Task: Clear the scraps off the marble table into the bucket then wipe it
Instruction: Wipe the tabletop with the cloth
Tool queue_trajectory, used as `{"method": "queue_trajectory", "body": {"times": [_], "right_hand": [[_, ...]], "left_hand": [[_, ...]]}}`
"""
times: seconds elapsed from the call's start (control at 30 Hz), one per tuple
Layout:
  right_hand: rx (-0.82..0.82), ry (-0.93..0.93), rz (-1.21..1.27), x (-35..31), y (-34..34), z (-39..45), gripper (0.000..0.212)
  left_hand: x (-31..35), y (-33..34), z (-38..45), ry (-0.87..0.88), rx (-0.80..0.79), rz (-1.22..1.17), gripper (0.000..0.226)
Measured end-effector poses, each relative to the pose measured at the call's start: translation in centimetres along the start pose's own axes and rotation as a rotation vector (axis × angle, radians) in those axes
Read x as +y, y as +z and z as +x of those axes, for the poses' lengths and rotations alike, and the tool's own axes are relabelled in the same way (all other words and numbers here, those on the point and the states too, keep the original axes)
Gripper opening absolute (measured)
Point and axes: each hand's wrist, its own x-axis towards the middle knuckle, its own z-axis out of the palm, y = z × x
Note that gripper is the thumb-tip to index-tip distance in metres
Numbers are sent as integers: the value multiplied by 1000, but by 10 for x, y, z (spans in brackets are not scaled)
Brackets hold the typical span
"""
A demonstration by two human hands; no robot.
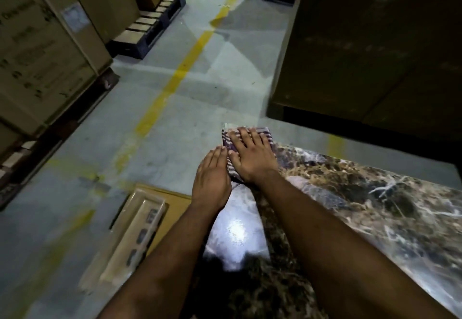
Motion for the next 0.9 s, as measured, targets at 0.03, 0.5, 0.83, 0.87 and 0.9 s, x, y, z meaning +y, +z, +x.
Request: {"method": "queue_trajectory", "body": {"times": [0.03,0.5,0.83,0.87,0.9], "right_hand": [[-2,-10,-10,-4,1,3,69],[-80,-160,19,-118,30,-171,69],[-108,-242,34,-210,61,-322,65],[-113,-242,33,-216,62,-331,65],[-122,-250,29,-224,62,-343,65]], "left_hand": [[-6,-1,-1,-8,0,-7,63],[-65,-20,-212,-76,-72,-93,57],[-92,-42,-397,-152,-88,6,54],[-92,-44,-407,-174,-90,-6,54],[-92,-47,-421,-197,-97,-13,54]]}}
